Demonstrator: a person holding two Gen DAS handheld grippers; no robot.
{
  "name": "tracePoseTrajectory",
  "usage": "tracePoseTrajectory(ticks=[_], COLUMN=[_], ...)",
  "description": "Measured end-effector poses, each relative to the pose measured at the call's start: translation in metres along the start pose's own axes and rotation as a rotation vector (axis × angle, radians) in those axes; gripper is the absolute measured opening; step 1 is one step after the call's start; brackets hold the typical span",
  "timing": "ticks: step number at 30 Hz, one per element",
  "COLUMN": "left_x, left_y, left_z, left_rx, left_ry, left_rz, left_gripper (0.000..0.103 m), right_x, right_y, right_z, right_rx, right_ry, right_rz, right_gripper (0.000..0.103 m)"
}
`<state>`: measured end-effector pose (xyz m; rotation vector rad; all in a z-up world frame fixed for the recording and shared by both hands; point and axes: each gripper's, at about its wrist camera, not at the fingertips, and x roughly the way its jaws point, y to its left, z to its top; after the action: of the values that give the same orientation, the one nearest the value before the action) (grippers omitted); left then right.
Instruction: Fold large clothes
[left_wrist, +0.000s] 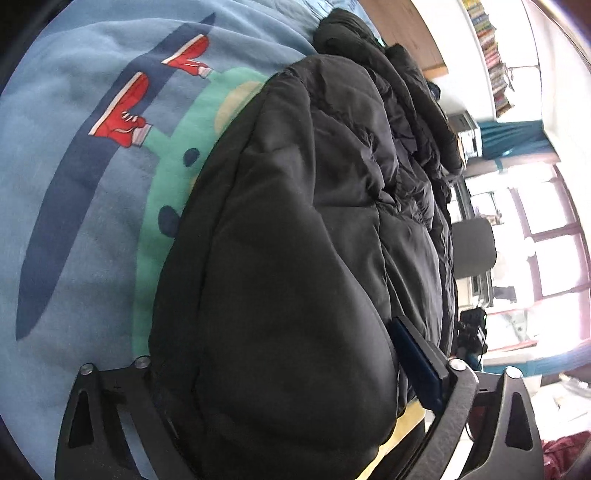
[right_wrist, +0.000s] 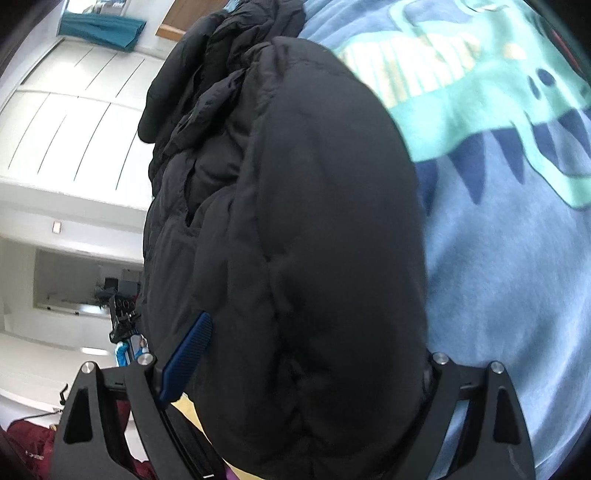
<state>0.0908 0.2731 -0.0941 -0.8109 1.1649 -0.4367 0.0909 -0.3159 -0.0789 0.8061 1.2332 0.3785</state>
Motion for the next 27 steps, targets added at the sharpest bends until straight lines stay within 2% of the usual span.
tracePoseTrajectory(ticks=[2,3,4,9,11,13,16,21,27], left_x=[-0.001,0.0,0.0,0.007,0.011,0.011,0.008,0.001,-0.022], left_y=[-0.001,-0.001,-0.003,-0.01,-0.016,-0.021,-0.033,-0.053,-0.084], left_z=[-0.005,-0.006,-0.007,-0.012,-0.011,-0.012,-0.013,-0.013,0.002], left_rx=[-0.013,-0.014,-0.015,-0.033,-0.034,-0.025,-0.008,0.03,0.074], left_ry=[-0.01,-0.01,-0.011,-0.035,-0.045,-0.054,-0.079,-0.12,-0.189], left_rz=[-0.002,-0.001,0.0,0.017,0.034,0.047,0.059,0.042,-0.033], left_gripper=[0.076,0.066,0.061,0.053,0.046,0.036,0.025,0.016,0.014], right_x=[-0.001,-0.002,-0.003,0.001,0.003,0.008,0.007,0.005,-0.024], right_y=[-0.002,-0.001,-0.001,0.007,0.011,0.019,0.031,0.045,0.067], right_z=[-0.003,-0.005,-0.007,-0.015,-0.015,-0.015,-0.017,-0.02,-0.013], right_rx=[0.015,0.017,0.016,0.017,0.017,0.011,-0.009,-0.01,-0.015], right_ry=[-0.021,-0.028,-0.03,-0.045,-0.055,-0.065,-0.095,-0.157,-0.288], right_rz=[0.002,-0.006,-0.014,-0.034,-0.049,-0.078,-0.125,-0.151,-0.082], right_gripper=[0.085,0.08,0.075,0.064,0.055,0.041,0.031,0.019,0.014])
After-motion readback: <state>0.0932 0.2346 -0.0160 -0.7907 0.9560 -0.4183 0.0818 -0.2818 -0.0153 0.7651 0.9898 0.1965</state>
